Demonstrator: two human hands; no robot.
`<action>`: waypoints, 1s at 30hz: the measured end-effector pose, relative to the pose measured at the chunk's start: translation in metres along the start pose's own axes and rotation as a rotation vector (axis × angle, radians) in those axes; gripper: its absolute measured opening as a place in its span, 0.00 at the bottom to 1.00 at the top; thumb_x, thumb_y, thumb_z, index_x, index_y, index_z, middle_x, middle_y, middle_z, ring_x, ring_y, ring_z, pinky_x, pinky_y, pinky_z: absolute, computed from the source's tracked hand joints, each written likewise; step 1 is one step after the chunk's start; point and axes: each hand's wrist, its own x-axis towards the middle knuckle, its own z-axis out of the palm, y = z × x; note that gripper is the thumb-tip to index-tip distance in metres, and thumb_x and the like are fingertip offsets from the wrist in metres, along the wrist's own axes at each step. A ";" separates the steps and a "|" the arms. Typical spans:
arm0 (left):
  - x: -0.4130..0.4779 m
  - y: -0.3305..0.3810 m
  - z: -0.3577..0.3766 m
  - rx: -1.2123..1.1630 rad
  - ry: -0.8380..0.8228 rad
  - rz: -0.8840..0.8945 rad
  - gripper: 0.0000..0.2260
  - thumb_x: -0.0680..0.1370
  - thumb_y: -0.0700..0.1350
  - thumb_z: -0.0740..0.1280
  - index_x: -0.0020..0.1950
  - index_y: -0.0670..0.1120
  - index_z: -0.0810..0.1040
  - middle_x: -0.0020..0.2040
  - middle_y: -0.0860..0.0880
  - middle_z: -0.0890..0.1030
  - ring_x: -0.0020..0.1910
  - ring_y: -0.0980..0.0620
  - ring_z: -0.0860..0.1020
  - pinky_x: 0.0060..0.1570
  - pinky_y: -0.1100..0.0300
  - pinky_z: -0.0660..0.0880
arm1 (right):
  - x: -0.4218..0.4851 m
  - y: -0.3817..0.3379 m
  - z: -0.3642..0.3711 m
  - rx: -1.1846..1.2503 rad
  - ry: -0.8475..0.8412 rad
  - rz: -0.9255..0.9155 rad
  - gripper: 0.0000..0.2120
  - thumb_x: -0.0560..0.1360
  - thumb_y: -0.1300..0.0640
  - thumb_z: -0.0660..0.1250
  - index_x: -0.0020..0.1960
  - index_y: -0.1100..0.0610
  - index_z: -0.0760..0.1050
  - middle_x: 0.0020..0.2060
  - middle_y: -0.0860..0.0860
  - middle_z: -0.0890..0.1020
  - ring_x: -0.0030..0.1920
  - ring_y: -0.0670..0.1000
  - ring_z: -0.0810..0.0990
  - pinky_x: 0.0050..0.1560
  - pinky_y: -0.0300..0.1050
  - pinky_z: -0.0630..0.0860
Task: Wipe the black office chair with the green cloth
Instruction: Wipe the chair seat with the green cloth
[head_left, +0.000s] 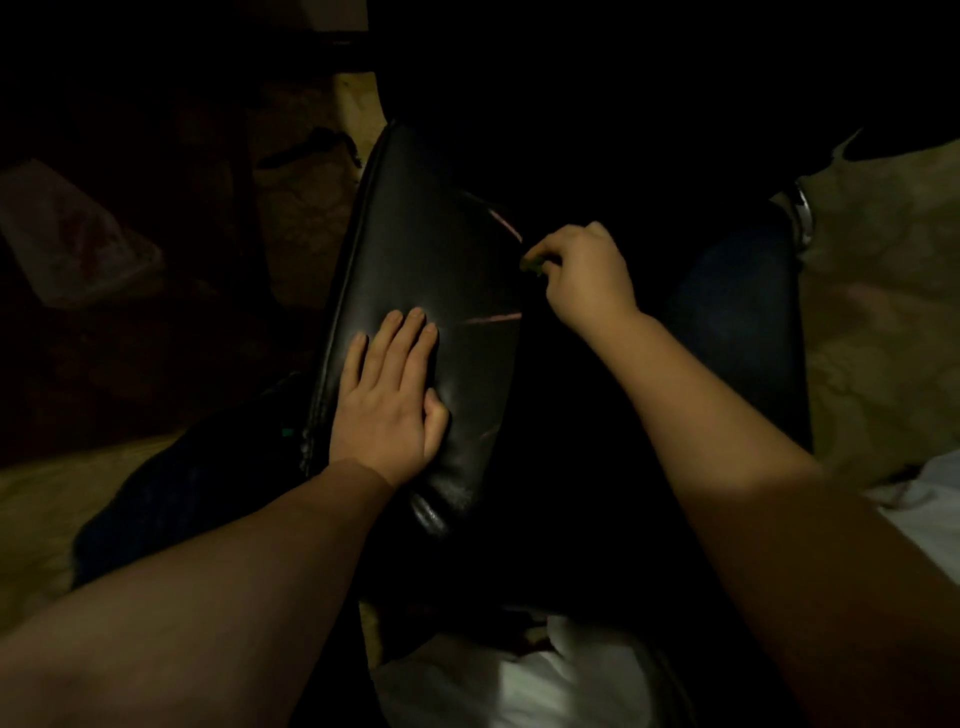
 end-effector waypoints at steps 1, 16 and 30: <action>0.000 0.000 -0.001 0.002 -0.003 -0.004 0.28 0.75 0.48 0.56 0.74 0.41 0.68 0.76 0.43 0.66 0.76 0.45 0.61 0.75 0.46 0.52 | -0.011 -0.001 0.000 0.006 -0.016 0.000 0.14 0.78 0.63 0.63 0.60 0.51 0.79 0.60 0.51 0.75 0.59 0.51 0.73 0.61 0.40 0.70; -0.001 0.001 -0.005 -0.042 -0.038 -0.015 0.27 0.75 0.50 0.55 0.73 0.42 0.69 0.75 0.44 0.67 0.76 0.46 0.62 0.76 0.47 0.51 | -0.184 -0.019 0.014 0.164 -0.144 -0.077 0.15 0.74 0.68 0.62 0.51 0.54 0.83 0.51 0.49 0.82 0.54 0.53 0.73 0.57 0.51 0.72; -0.004 -0.002 -0.026 -0.309 0.034 -0.119 0.15 0.77 0.38 0.64 0.64 0.37 0.77 0.69 0.40 0.74 0.70 0.41 0.69 0.71 0.50 0.64 | -0.262 -0.053 0.031 0.372 -0.315 -0.051 0.11 0.76 0.60 0.63 0.54 0.50 0.81 0.50 0.49 0.81 0.54 0.51 0.74 0.55 0.45 0.73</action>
